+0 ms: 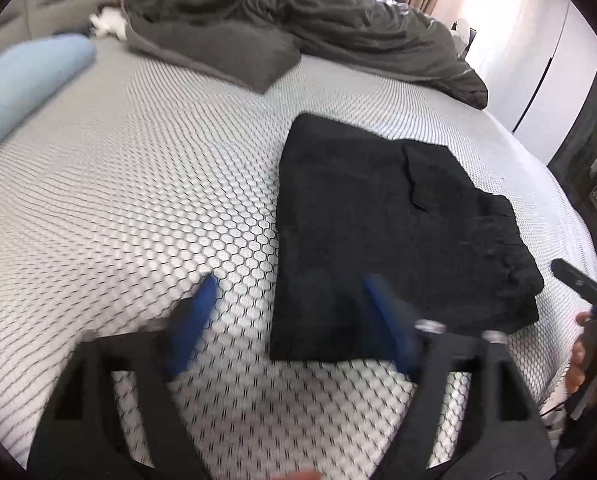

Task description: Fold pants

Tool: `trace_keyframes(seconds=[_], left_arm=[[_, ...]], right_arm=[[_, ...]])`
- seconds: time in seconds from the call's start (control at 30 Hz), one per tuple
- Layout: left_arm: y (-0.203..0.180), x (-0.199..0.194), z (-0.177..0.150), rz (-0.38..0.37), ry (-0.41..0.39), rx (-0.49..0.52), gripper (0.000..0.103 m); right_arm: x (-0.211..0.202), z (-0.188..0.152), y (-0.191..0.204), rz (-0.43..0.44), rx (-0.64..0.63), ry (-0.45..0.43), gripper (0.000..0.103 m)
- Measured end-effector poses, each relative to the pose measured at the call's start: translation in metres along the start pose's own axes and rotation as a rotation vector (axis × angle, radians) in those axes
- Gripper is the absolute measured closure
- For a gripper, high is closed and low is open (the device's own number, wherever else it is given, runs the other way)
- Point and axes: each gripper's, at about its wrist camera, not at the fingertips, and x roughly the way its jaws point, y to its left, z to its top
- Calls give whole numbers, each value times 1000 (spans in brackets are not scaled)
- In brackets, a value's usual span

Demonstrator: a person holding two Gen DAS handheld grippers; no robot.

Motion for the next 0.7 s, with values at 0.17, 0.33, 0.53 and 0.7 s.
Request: trace_keyframes(seconds=[0.17,0.33,0.53,0.7], left_arm=[[-20,-46,-15,-12,-163,81,1],[-37,-74,-38,23,-266,150,1],[-48,-88,-45,9,-300,195,1],[-45,-95,-44,-17,-309,180,1]], right_arm=[[-42,-2,26,23,-122,-128,0],[-69,-20,34,77,-112,-221,0],[-80,-29,45,54,-173,-265,0],[-66,-26,46,64,-148,-250,0]])
